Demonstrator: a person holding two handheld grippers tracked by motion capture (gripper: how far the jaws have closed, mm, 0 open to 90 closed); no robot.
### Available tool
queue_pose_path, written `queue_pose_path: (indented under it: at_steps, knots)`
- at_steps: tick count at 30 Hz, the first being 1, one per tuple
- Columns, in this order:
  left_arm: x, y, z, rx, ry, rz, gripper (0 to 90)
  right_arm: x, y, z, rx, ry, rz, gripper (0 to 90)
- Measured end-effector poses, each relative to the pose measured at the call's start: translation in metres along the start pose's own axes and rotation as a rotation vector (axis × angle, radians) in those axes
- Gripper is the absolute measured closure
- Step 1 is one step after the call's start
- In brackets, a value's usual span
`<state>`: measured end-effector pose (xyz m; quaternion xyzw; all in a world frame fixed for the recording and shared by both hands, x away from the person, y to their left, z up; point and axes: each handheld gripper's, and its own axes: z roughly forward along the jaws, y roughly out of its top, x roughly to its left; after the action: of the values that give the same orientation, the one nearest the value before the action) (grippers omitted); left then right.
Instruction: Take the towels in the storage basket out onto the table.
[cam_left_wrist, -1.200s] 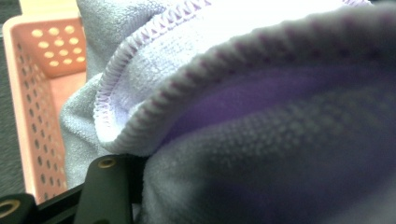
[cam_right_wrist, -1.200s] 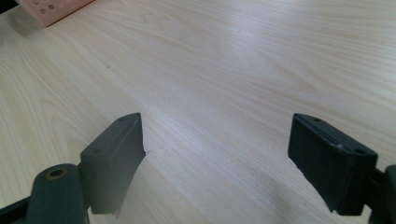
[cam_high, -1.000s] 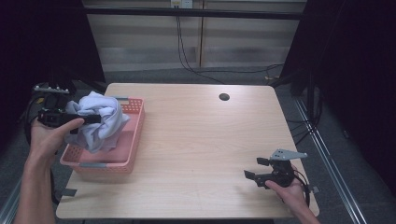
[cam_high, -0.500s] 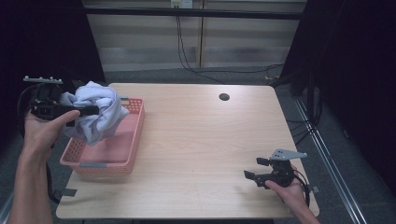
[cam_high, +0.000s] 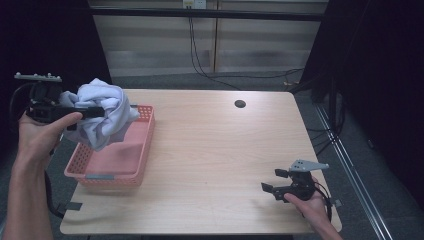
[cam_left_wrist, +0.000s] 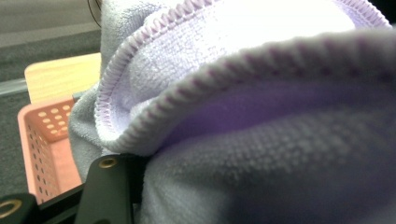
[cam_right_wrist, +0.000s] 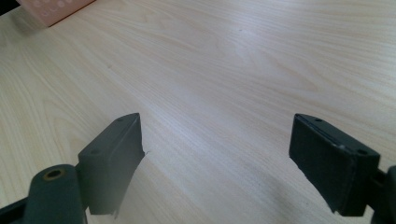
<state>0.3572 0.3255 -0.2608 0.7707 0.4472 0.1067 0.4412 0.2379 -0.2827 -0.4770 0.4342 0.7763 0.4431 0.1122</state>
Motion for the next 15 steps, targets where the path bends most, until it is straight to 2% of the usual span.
queue_pose_path:
  at_steps: [10, 11, 12, 13, 14, 15]
  knots:
    - [-0.015, 0.011, -0.01, -0.034, -0.013, 0.028, 40.9, 0.0, 0.0, -0.001, 0.002, 0.001, 0.005, 17.1]
    - [-0.02, 0.014, -0.012, -0.045, -0.021, 0.042, 40.9, 0.0, 0.0, 0.0, 0.0, 0.001, 0.005, 17.1]
    - [-0.02, 0.014, -0.012, -0.045, -0.021, 0.042, 40.9, 0.0, 0.0, 0.0, 0.0, 0.001, 0.005, 17.1]
    - [-0.028, 0.019, -0.014, -0.052, -0.027, 0.056, 40.8, 0.0, 0.0, -0.001, 0.001, 0.004, 0.005, 17.4]
    - [-0.028, 0.019, -0.014, -0.052, -0.027, 0.056, 40.8, 0.0, 0.0, -0.001, 0.001, 0.004, 0.005, 17.4]
    - [-0.036, 0.024, -0.015, -0.064, -0.025, 0.068, 40.8, 0.0, 0.0, -0.001, 0.001, 0.004, 0.006, 17.5]
